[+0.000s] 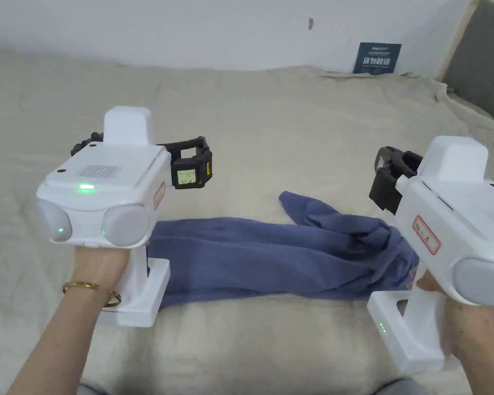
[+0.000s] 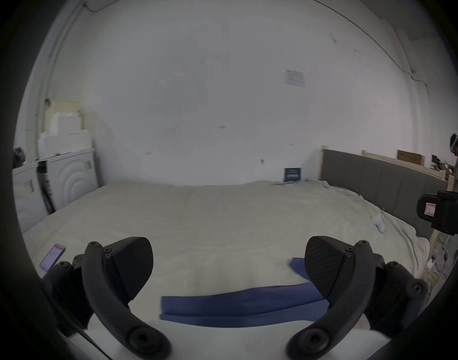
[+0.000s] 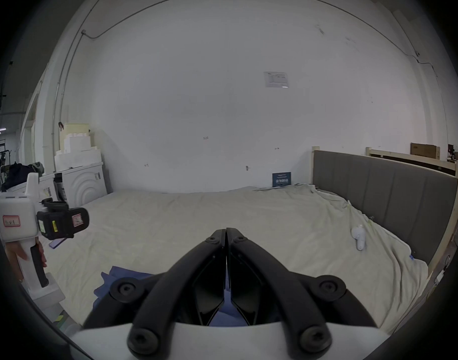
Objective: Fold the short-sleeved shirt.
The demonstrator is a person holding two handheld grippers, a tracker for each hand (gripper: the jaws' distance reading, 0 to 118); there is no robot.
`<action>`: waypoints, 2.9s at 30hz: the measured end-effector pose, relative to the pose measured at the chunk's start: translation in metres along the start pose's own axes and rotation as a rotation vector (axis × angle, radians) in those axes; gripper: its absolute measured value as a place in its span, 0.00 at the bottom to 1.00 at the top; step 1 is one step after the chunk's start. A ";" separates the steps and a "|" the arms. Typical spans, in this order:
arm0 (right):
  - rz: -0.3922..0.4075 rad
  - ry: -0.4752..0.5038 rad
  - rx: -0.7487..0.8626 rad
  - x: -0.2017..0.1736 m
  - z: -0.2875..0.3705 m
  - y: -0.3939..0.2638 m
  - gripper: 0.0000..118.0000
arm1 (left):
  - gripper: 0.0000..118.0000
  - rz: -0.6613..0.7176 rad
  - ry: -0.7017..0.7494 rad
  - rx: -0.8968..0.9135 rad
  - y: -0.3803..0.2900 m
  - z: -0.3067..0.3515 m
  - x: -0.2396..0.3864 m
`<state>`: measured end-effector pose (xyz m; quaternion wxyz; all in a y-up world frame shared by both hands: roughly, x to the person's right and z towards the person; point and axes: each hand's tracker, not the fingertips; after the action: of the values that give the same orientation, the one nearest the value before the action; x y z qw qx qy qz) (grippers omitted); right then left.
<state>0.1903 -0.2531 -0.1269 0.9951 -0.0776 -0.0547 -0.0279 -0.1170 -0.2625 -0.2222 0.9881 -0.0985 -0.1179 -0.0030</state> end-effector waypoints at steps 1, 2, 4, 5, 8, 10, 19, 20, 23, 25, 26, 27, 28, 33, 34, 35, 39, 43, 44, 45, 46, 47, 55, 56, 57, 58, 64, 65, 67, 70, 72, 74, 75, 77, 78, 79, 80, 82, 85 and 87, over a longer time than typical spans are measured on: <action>0.002 0.009 -0.001 -0.005 0.000 -0.001 0.00 | 1.00 0.006 0.010 0.006 -0.006 0.007 -0.006; 0.003 0.013 -0.002 -0.008 0.001 -0.003 0.00 | 1.00 0.009 0.041 0.020 -0.010 0.009 -0.011; 0.006 0.025 -0.006 -0.013 0.002 -0.007 0.00 | 0.98 -0.010 0.072 0.026 -0.022 0.021 -0.018; 0.005 0.030 -0.008 -0.012 0.000 -0.010 0.00 | 0.96 -0.014 0.084 0.026 -0.027 0.024 -0.019; 0.000 0.044 -0.014 -0.014 0.003 -0.018 0.00 | 0.80 -0.022 0.100 0.027 -0.040 0.031 -0.024; 0.000 0.048 -0.021 -0.019 0.008 -0.021 0.00 | 0.68 -0.028 0.105 0.021 -0.046 0.032 -0.027; 0.001 0.051 -0.048 -0.022 0.016 -0.032 0.00 | 0.00 -0.013 0.127 0.024 -0.052 0.032 -0.029; 0.002 0.051 -0.048 -0.022 0.017 -0.032 0.00 | 0.00 -0.009 0.119 0.017 -0.052 0.031 -0.029; -0.002 0.046 -0.051 -0.024 0.020 -0.031 0.00 | 0.00 0.006 0.112 0.008 -0.052 0.034 -0.028; -0.003 0.041 -0.054 -0.021 0.019 -0.032 0.00 | 0.00 0.010 0.113 0.001 -0.052 0.032 -0.029; -0.001 0.038 -0.055 -0.020 0.018 -0.032 0.00 | 0.00 0.010 0.114 0.003 -0.054 0.033 -0.029; 0.002 0.035 -0.059 -0.019 0.017 -0.030 0.00 | 0.00 0.010 0.114 0.002 -0.054 0.032 -0.030; 0.004 0.030 -0.063 -0.017 0.016 -0.029 0.00 | 0.00 0.011 0.110 0.002 -0.054 0.031 -0.031; 0.045 0.004 -0.191 -0.007 -0.012 -0.016 0.00 | 0.00 0.021 0.101 0.002 -0.052 0.028 -0.030; 0.053 -0.003 -0.204 -0.004 -0.020 -0.012 0.03 | 0.00 0.019 0.100 0.004 -0.051 0.029 -0.027; 0.060 -0.006 -0.226 -0.001 -0.028 -0.008 0.08 | 0.00 0.014 0.100 0.004 -0.051 0.030 -0.026; 0.073 0.004 -0.380 0.013 -0.070 0.007 0.65 | 0.00 -0.001 0.090 0.002 -0.049 0.030 -0.022; 0.120 -0.011 -0.506 0.027 -0.120 0.016 0.78 | 0.00 0.001 0.084 -0.005 -0.048 0.028 -0.019; 0.119 -0.013 -0.549 0.031 -0.133 0.016 0.78 | 0.00 0.001 0.082 -0.008 -0.048 0.027 -0.019; 0.115 -0.003 -0.613 0.035 -0.147 0.015 0.78 | 0.00 0.003 0.080 -0.012 -0.048 0.026 -0.019; 0.109 -0.013 -0.666 0.040 -0.163 0.013 0.78 | 0.00 0.006 0.078 -0.012 -0.049 0.025 -0.020; 0.111 -0.036 -0.690 0.044 -0.175 0.011 0.78 | 0.00 0.008 0.076 -0.015 -0.049 0.023 -0.020; 0.198 -0.042 -1.021 0.069 -0.253 -0.038 0.78 | 0.00 0.024 0.089 -0.045 -0.053 0.006 -0.023; 0.212 -0.040 -1.041 0.071 -0.259 -0.044 0.78 | 0.00 0.024 0.091 -0.047 -0.053 0.004 -0.023; 0.215 -0.041 -1.055 0.073 -0.263 -0.050 0.78 | 0.00 0.024 0.093 -0.051 -0.054 0.001 -0.023; 0.207 -0.037 -1.061 0.075 -0.268 -0.055 0.78 | 0.00 0.025 0.093 -0.056 -0.055 -0.001 -0.023; 0.102 0.016 -1.100 0.078 -0.281 -0.078 0.76 | 0.00 0.046 0.096 -0.083 -0.060 -0.015 -0.024; 0.096 0.018 -1.103 0.076 -0.275 -0.078 0.70 | 0.00 0.047 0.096 -0.088 -0.060 -0.016 -0.024; 0.094 0.019 -1.110 0.073 -0.272 -0.081 0.40 | 0.00 0.049 0.094 -0.094 -0.062 -0.020 -0.024; 0.087 -0.002 -1.089 0.077 -0.274 -0.080 0.05 | 0.00 0.049 0.097 -0.104 -0.063 -0.023 -0.024; 0.069 0.007 -1.081 0.077 -0.270 -0.076 0.04 | 0.00 0.055 0.096 -0.112 -0.064 -0.024 -0.025; 0.074 0.011 -1.055 0.078 -0.268 -0.070 0.03 | 0.00 0.071 0.093 -0.128 -0.063 -0.026 -0.028; 0.089 0.005 -1.025 0.076 -0.264 -0.065 0.03 | 0.06 0.081 0.095 -0.132 -0.062 -0.027 -0.030; 0.089 0.007 -0.981 0.075 -0.258 -0.056 0.03 | 0.44 0.114 0.103 -0.193 -0.057 -0.036 -0.036; 0.071 0.011 -0.967 0.076 -0.255 -0.052 0.03 | 0.70 0.131 0.101 -0.235 -0.054 -0.044 -0.041; 0.055 0.017 -0.949 0.075 -0.250 -0.048 0.03 | 0.98 0.146 0.097 -0.266 -0.051 -0.052 -0.047; 0.049 0.019 -0.933 0.074 -0.246 -0.044 0.03 | 1.00 0.156 0.097 -0.287 -0.049 -0.060 -0.051; 0.046 0.010 -0.913 0.075 -0.242 -0.039 0.03 | 1.00 0.141 0.093 -0.350 -0.042 -0.080 -0.059; 0.035 0.013 -0.883 0.075 -0.235 -0.035 0.03 | 1.00 0.156 0.072 -0.508 -0.035 -0.115 -0.072; 0.025 0.016 -0.875 0.076 -0.231 -0.033 0.03 | 1.00 0.146 0.087 -0.566 -0.031 -0.135 -0.079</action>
<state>0.2872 -0.3258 -0.3399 0.8691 -0.4923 -0.0292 -0.0369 -0.1636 -0.3202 -0.3629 0.9231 -0.3783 -0.0625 0.0310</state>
